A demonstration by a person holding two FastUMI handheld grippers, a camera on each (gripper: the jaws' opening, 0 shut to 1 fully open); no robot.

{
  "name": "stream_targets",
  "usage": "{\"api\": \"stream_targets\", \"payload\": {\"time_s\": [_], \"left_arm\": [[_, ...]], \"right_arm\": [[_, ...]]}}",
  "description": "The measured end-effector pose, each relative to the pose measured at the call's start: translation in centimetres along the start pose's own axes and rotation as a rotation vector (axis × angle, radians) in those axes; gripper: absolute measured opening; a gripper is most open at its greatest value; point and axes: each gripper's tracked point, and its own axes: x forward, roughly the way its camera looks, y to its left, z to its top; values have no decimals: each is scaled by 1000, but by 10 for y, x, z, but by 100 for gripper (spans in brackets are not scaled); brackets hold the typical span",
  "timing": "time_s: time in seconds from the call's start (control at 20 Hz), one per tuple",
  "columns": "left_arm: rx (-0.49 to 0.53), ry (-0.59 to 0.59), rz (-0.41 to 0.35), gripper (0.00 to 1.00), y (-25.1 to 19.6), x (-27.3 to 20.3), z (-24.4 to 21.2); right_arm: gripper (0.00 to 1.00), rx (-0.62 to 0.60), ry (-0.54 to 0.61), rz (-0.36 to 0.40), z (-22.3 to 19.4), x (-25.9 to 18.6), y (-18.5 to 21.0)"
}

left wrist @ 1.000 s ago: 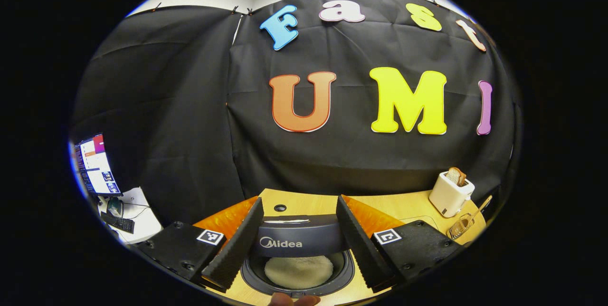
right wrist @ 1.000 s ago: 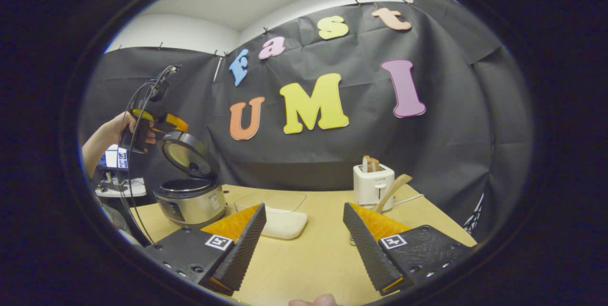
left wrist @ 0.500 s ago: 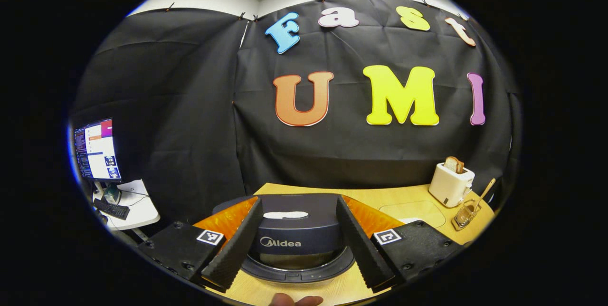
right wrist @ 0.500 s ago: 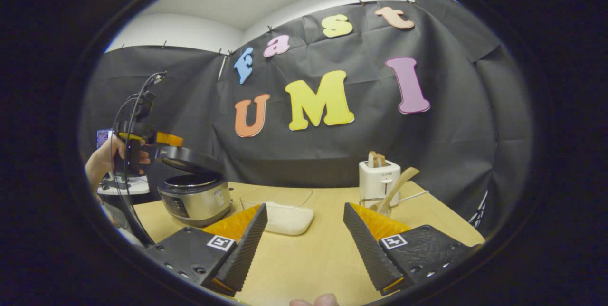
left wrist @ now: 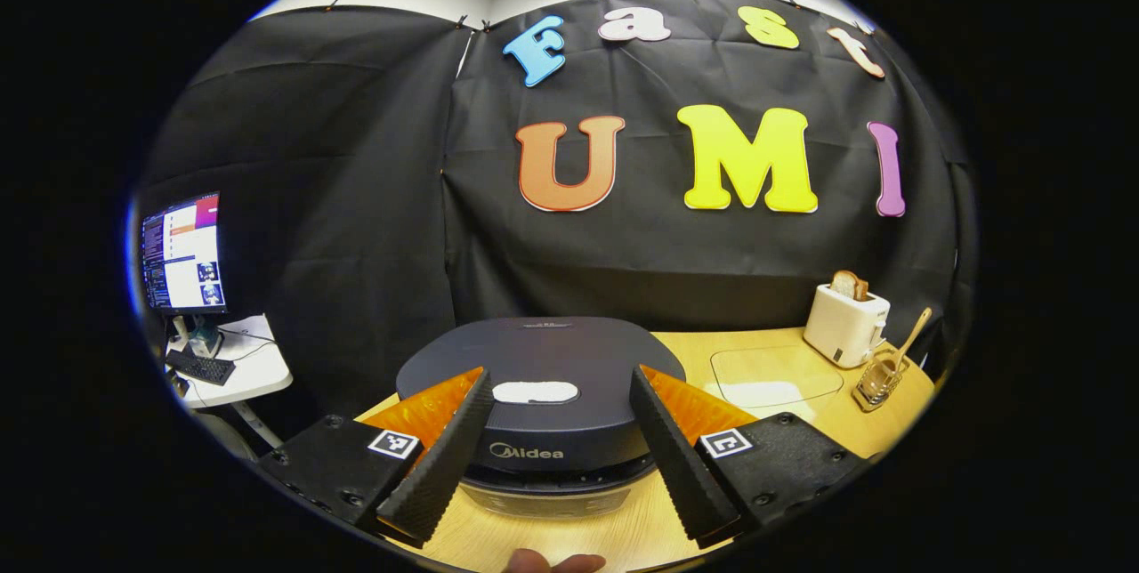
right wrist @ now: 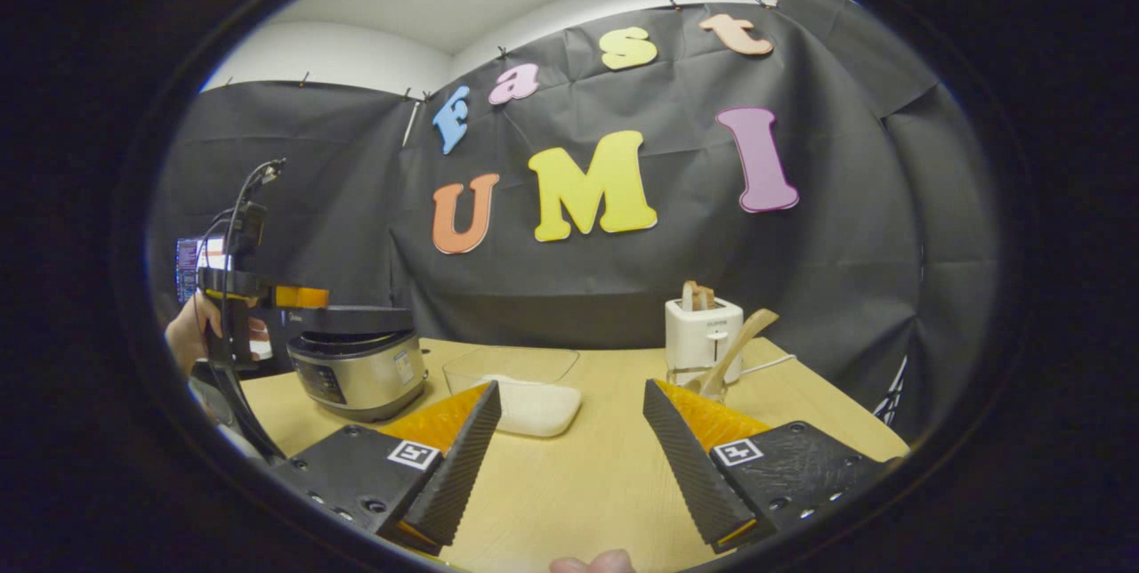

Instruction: Close the left gripper, press the button to open the rice cooker; take a wooden spoon from the chopstick holder with the right hand, scoop a spoonful of rice and pour it into the rice cooker, then put the wooden spoon back into the chopstick holder.

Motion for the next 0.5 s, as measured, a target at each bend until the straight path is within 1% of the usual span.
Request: {"api": "stream_targets", "payload": {"time_s": [0.1,0.15,0.2,0.25,0.35,0.4,0.5], "left_arm": [[-6,-4,6,99,1,-1,-5],[-11,6,10,99,0,-1,-11],[-11,17,13,99,0,0,-17],[-1,26,15,100,-1,0,-22],[15,-5,19,99,-1,0,-20],[9,-5,21,98,-1,-1,-21],[30,-39,20,99,-1,-2,-23]], "right_arm": [[91,-5,-8,-14,3,-3,-4],[95,-8,-9,-20,3,-3,-6],[91,-8,-10,-19,3,-4,-5],[95,-7,-7,-16,2,-3,-4],[95,-6,-1,-10,-1,-2,-1],[91,-6,6,-7,-4,0,1],[92,1,17,0,-8,2,5]]}}
